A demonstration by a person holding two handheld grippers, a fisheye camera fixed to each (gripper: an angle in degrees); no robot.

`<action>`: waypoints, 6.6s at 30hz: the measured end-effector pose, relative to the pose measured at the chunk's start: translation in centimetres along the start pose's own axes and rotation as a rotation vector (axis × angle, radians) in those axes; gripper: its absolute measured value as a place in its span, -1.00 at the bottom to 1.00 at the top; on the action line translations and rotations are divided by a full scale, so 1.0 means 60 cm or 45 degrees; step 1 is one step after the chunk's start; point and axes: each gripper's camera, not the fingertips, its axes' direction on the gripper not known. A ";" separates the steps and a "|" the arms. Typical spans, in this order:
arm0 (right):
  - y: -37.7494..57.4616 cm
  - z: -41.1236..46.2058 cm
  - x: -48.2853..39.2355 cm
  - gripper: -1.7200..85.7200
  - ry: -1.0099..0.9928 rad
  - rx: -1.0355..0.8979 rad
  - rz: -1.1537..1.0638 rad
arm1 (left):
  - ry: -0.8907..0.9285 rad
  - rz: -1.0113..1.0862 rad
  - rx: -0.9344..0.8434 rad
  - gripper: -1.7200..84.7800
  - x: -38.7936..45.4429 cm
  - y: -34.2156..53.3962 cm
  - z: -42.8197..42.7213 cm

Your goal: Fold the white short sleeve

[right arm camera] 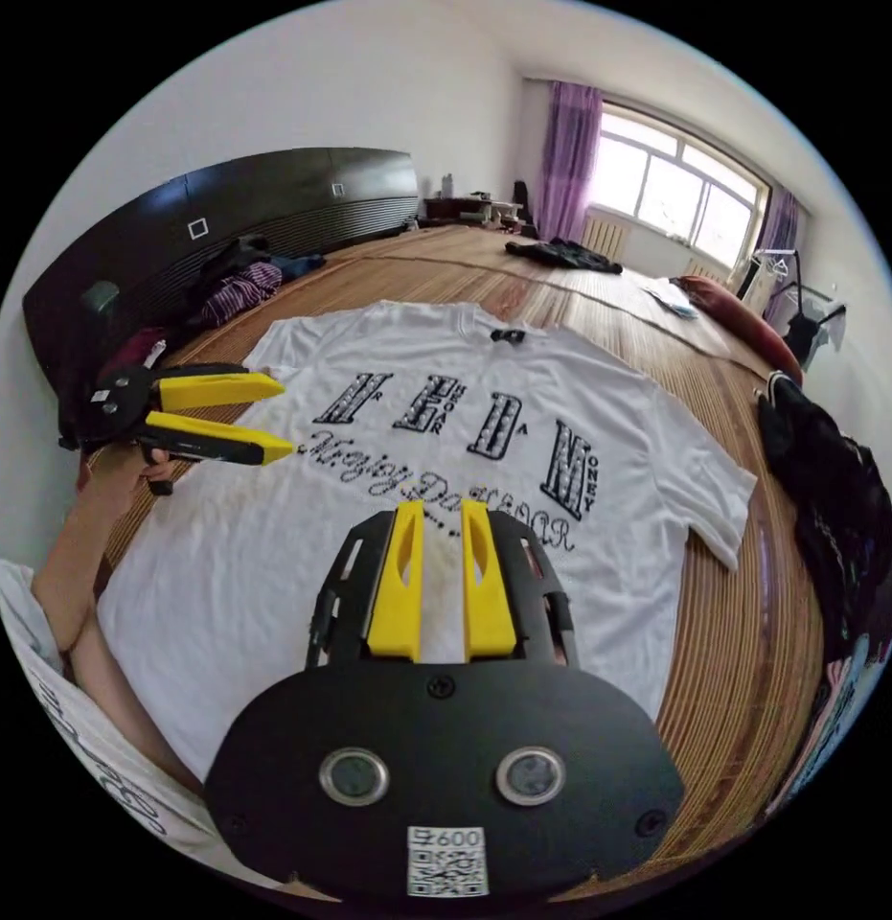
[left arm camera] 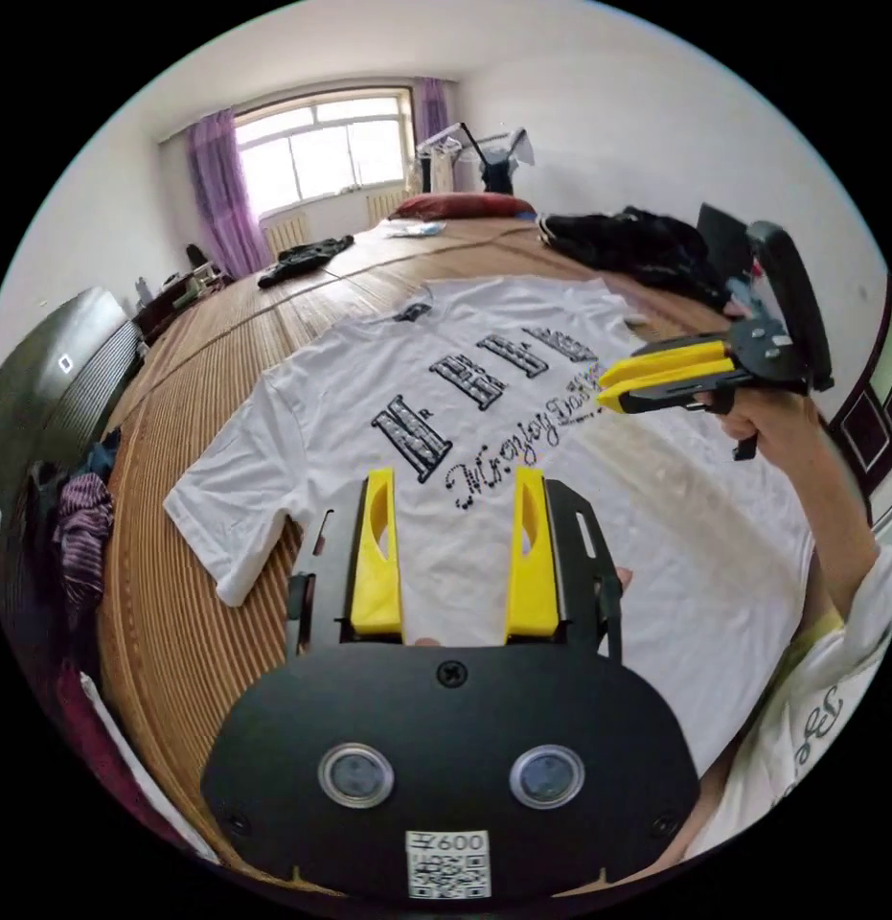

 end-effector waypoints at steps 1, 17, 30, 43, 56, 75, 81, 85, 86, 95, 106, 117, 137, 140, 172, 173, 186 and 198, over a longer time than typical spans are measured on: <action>0.006 -0.020 0.000 -0.85 0.019 -0.033 -0.009 | -0.034 0.020 0.030 -0.62 0.011 0.017 0.003; 0.040 -0.307 -0.069 -0.85 -0.034 -0.012 -0.046 | -0.053 -0.276 -0.057 -0.66 0.138 0.278 -0.003; 0.060 -0.420 -0.161 -0.87 0.073 0.038 -0.048 | -0.005 -0.311 -0.036 -0.66 0.158 0.405 -0.010; 0.068 -0.460 -0.239 -0.88 0.154 -0.007 -0.083 | -0.014 -0.333 -0.066 -0.64 0.141 0.501 -0.014; 0.086 -0.499 -0.316 -0.87 0.147 0.006 -0.096 | -0.031 -0.328 -0.053 -0.64 0.158 0.554 -0.076; 0.120 -0.514 -0.377 -0.87 0.164 0.009 -0.086 | 0.012 -0.352 -0.029 -0.65 0.194 0.587 -0.142; 0.126 -0.500 -0.393 -0.87 0.148 -0.002 -0.067 | 0.003 -0.340 -0.042 -0.65 0.210 0.592 -0.157; 0.131 -0.492 -0.405 -0.87 0.147 -0.009 -0.069 | 0.030 -0.356 -0.062 -0.65 0.216 0.592 -0.164; 0.132 -0.490 -0.408 -0.87 0.148 -0.011 -0.071 | 0.027 -0.360 -0.057 -0.65 0.219 0.592 -0.167; 0.140 -0.487 -0.409 -0.89 0.144 -0.006 -0.063 | -0.003 -0.349 -0.080 -0.66 0.248 0.584 -0.178; 0.142 -0.484 -0.418 -0.90 0.155 -0.007 -0.064 | -0.019 -0.347 -0.054 -0.66 0.280 0.565 -0.205; 0.136 -0.471 -0.417 -0.90 0.124 -0.038 -0.052 | -0.008 -0.349 -0.058 -0.66 0.298 0.558 -0.206; 0.163 -0.493 -0.404 -0.88 0.103 -0.115 -0.061 | -0.026 -0.308 -0.151 -0.66 0.382 0.562 -0.229; 0.160 -0.501 -0.400 -0.87 0.086 -0.152 -0.072 | -0.042 -0.283 -0.198 -0.66 0.397 0.558 -0.234; 0.237 -0.596 -0.305 -0.88 0.049 -0.151 -0.186 | -0.058 -0.122 -0.366 -0.59 0.508 0.579 -0.381; 0.250 -0.605 -0.296 -0.86 0.050 -0.126 -0.184 | -0.058 -0.128 -0.347 -0.59 0.510 0.585 -0.395; 0.509 -0.729 0.063 -0.87 -0.102 0.045 0.104 | -0.206 -0.319 -0.218 -0.55 0.399 0.838 -0.619; 0.635 -0.813 -0.056 -0.82 -0.075 0.411 -0.027 | -0.657 0.508 -0.185 -0.53 0.682 0.930 -0.731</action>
